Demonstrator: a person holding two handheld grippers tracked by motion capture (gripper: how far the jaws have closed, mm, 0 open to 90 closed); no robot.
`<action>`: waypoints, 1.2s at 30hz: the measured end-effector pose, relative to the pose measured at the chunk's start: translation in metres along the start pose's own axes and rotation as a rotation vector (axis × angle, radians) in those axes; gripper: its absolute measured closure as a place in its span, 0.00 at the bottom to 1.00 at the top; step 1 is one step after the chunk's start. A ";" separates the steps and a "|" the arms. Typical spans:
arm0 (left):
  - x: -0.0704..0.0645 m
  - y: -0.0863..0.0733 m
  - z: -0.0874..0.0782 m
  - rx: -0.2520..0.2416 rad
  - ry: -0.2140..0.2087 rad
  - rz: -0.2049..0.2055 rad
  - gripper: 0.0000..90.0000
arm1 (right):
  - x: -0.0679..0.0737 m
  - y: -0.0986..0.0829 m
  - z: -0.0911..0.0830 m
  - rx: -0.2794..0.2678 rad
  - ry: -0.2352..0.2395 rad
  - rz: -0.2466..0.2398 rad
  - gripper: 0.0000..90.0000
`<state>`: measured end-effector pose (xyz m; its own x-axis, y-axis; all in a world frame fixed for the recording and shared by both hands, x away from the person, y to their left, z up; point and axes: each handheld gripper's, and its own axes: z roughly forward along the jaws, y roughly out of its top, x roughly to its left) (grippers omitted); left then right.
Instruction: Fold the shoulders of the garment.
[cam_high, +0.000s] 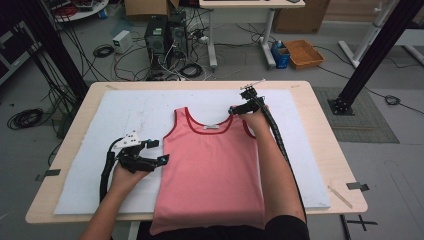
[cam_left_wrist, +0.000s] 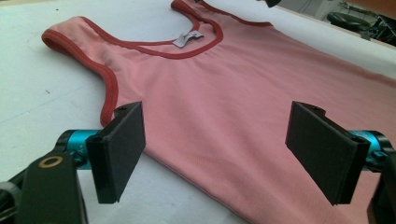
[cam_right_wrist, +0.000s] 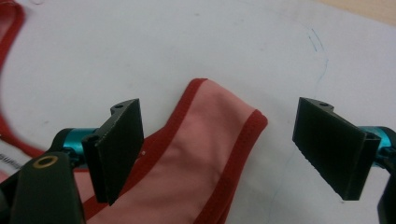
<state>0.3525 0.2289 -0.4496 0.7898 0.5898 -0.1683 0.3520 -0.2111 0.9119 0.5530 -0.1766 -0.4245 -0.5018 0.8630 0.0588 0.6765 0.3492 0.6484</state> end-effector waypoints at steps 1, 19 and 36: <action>0.000 0.000 0.000 0.001 0.000 0.001 0.22 | -0.001 -0.001 0.003 0.012 -0.017 0.005 0.18; -0.001 0.000 0.000 0.003 0.003 0.013 0.22 | 0.008 -0.002 0.009 0.050 -0.010 -0.064 0.86; -0.001 0.000 0.000 0.002 0.002 0.012 0.22 | 0.020 0.000 -0.036 -0.058 0.083 -0.119 0.91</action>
<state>0.3518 0.2283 -0.4494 0.7930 0.5886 -0.1569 0.3438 -0.2198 0.9129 0.5238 -0.1722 -0.3961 -0.6210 0.7828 0.0400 0.5784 0.4233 0.6973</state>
